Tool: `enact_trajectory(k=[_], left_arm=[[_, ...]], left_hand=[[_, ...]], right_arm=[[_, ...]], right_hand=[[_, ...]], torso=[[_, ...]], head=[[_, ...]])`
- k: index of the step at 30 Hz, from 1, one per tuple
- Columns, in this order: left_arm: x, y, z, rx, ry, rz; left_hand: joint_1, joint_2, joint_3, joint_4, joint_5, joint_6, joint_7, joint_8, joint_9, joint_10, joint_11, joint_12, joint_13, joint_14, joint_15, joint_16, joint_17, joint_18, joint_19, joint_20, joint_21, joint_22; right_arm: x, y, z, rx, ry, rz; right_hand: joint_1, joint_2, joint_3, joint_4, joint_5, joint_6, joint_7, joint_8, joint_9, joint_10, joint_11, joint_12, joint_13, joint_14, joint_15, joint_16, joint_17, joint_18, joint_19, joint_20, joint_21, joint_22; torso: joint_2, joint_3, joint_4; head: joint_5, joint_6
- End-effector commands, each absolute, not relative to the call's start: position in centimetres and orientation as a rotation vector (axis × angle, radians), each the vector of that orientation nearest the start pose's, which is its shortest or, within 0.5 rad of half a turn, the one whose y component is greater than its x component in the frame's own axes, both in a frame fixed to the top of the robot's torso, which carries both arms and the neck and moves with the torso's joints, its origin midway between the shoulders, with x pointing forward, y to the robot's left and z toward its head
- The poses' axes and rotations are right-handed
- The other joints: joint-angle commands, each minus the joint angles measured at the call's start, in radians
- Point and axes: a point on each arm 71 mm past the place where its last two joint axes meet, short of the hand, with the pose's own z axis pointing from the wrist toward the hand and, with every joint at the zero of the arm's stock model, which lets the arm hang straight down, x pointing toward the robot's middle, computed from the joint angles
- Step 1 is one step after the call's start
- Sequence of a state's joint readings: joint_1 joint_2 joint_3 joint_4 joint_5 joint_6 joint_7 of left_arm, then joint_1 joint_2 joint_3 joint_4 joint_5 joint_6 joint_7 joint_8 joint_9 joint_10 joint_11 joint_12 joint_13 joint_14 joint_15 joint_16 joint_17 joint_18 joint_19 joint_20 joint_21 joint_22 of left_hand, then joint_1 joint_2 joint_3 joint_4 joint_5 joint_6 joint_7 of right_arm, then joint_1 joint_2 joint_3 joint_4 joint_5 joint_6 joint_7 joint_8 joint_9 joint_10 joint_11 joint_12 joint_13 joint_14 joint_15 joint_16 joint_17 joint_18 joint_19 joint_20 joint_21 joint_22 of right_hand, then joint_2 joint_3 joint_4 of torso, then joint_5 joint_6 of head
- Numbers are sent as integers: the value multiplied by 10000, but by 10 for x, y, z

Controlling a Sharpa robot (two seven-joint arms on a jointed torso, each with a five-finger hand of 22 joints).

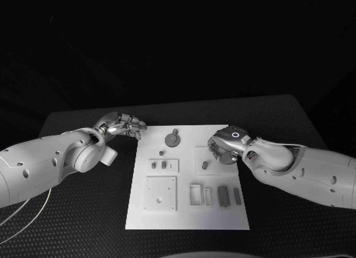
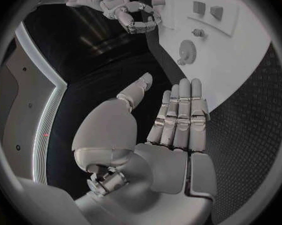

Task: Assemble the parts on the task board

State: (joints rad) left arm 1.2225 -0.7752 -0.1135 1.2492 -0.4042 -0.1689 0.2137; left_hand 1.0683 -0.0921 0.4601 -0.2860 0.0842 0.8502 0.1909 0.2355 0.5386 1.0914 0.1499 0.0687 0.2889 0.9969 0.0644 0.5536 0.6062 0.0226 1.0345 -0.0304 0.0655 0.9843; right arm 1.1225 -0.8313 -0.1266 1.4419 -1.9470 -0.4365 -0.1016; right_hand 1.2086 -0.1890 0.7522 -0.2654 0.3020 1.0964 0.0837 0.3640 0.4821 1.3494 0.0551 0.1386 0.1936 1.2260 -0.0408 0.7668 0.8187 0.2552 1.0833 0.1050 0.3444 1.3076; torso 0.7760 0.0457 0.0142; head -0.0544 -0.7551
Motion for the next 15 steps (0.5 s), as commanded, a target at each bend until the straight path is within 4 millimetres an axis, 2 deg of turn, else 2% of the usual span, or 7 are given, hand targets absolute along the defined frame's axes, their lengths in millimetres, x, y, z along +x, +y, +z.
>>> enact_trajectory(k=[1, 15], left_arm=[[525, 247, -216, -7701, 17371, -12121], [526, 246, -216, -7694, 17374, -12131]], left_hand=[[-55, 12, -59, -2, -60, -92, 13, 30, -14, -74, 9, -19, -15, -7, 45, -54, 18, 183, -32, 8, 24, -17], [-52, 16, -61, 0, -60, -100, 16, 30, -16, -81, 13, -19, -21, -7, 47, -67, 32, 181, -35, 9, 23, -26]], right_arm=[[462, -212, -252, -6043, 15427, 3948], [459, -210, -247, -5886, 15243, 4143]], right_hand=[[196, 309, 10, -51, 68, 90, -13, 64, 28, 172, -79, 88, 124, 143, -153, 56, 34, 66, 111, -24, 62, 232], [203, 284, 42, -30, 65, 188, -59, 104, 89, 294, -138, 120, 227, 280, -215, 142, 143, 66, 268, -96, 161, 235]], torso=[[-2, 8, -2], [3, -13, 3]], head=[[-8, 6], [-32, -2]])
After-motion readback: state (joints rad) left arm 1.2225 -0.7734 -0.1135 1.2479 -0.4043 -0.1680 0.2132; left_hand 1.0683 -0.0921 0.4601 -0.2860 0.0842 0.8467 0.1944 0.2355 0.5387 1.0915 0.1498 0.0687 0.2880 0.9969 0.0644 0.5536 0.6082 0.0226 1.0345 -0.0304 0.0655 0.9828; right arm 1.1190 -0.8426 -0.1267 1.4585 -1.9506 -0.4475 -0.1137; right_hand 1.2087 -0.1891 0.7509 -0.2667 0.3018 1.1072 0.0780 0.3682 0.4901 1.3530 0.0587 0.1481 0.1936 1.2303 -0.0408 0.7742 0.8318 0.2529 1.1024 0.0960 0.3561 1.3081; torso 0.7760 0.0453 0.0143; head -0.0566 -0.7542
